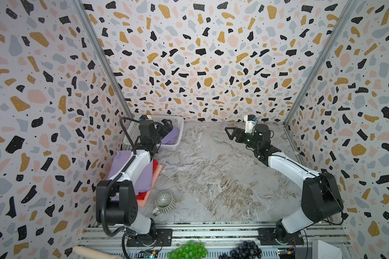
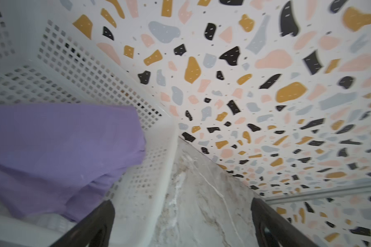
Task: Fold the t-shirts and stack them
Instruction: 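Reach the left gripper into the white basket and grasp the lavender t-shirt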
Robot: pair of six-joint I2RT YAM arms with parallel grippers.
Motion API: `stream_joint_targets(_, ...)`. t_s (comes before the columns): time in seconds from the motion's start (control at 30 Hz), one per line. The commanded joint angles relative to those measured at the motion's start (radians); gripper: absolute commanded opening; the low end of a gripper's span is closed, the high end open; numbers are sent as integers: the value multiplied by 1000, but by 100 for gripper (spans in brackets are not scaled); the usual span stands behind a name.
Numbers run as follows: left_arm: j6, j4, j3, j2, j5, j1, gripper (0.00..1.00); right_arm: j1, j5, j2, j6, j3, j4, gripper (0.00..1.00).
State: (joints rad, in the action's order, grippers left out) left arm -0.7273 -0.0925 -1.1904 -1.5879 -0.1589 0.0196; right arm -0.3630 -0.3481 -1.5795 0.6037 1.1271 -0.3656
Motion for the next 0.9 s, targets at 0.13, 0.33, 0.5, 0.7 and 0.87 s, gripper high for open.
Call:
stream_joint_targets(0.13, 437, 497, -489, -346, 212, -26, 100, -2, 27, -23, -42, 101, -11, 99)
stream_joint_targets(0.33, 566, 698, -844, -646, 335, -36, 98, -23, 87, -47, -186, 200, 125, 99)
stream_joint_targets(0.5, 539, 702, -941, -779, 288, -59, 97, -29, 133, -51, -213, 220, 166, 99)
stream_joint_targets(0.7, 505, 691, -946, -859, 289, -62, 93, -45, 173, -57, -223, 231, 208, 99)
stream_joint_targets(0.87, 475, 675, -935, -897, 235, -63, 64, -60, 213, -42, -225, 214, 222, 99)
